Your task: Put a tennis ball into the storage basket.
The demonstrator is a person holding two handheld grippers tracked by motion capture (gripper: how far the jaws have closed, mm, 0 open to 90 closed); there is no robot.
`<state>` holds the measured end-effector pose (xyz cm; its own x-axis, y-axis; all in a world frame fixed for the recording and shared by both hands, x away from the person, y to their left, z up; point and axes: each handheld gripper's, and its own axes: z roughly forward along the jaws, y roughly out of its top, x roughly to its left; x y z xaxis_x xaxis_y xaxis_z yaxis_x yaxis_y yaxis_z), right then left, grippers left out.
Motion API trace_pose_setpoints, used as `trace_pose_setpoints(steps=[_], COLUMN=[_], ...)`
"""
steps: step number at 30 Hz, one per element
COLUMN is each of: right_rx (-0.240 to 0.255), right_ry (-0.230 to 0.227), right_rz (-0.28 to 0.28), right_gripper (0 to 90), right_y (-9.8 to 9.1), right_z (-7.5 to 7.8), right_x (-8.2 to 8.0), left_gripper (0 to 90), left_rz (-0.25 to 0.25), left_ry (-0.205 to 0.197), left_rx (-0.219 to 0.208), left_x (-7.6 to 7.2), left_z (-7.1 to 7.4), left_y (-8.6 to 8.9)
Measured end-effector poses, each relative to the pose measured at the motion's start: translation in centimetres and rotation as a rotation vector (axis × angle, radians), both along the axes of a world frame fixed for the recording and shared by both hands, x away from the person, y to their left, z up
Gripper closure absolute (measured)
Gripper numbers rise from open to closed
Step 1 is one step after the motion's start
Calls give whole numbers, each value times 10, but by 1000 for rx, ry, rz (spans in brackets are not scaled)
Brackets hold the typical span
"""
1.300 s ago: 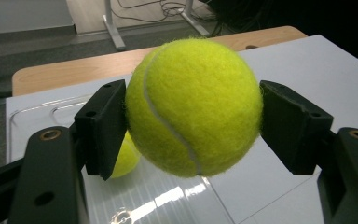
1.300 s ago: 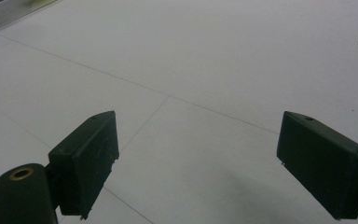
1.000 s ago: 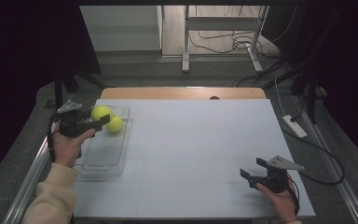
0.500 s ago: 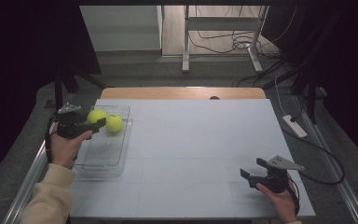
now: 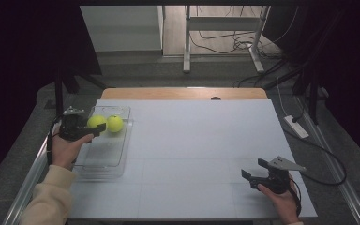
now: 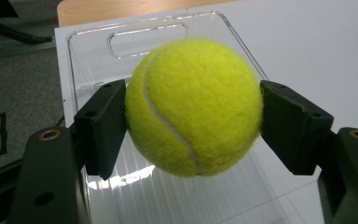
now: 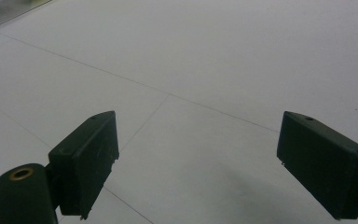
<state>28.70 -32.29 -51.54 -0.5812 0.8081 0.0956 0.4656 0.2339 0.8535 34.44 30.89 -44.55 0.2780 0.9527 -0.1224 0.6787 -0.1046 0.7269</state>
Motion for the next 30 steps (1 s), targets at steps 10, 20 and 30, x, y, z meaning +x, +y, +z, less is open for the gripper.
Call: trace_pose_setpoints(steps=[10,20,30], right_rx=[-4,-4,-5], right_ry=[1,3,6], right_rz=[0,1,1], right_gripper=[124,124,124], right_y=[0,0,1], right_z=[0,0,0], right_x=[0,0,0], left_gripper=[279,278,277], left_rz=[-9,-18,-9], left_ry=[46,60,71], left_rx=[25,29,19], left_x=[4,5,4], left_z=[-7,-10,-13], left_y=[-3,-4,-3])
